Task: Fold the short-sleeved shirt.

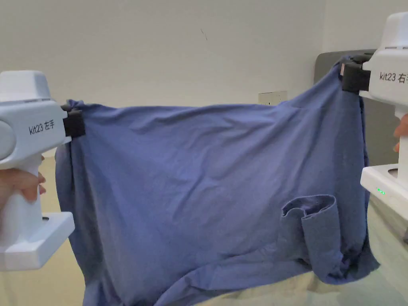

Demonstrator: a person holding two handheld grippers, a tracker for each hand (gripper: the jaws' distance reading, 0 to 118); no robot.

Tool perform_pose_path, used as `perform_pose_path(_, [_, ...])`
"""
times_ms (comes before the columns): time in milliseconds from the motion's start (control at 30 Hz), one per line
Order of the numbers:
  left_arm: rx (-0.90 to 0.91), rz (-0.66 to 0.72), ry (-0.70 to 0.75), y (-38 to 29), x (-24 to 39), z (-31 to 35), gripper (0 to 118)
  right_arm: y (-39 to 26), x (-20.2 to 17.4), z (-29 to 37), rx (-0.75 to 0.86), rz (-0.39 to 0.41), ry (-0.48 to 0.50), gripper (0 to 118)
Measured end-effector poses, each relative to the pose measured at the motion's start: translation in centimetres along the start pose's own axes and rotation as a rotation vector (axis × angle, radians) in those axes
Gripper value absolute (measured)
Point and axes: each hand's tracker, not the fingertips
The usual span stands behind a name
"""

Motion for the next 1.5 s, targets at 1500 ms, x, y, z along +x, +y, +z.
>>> perform_pose_path(1500, [0.014, 0.003, 0.053, -2.9, 1.0, -15.8, 2, -2.6, -3.5, -15.8, 0.013, -0.008, -0.014, 2])
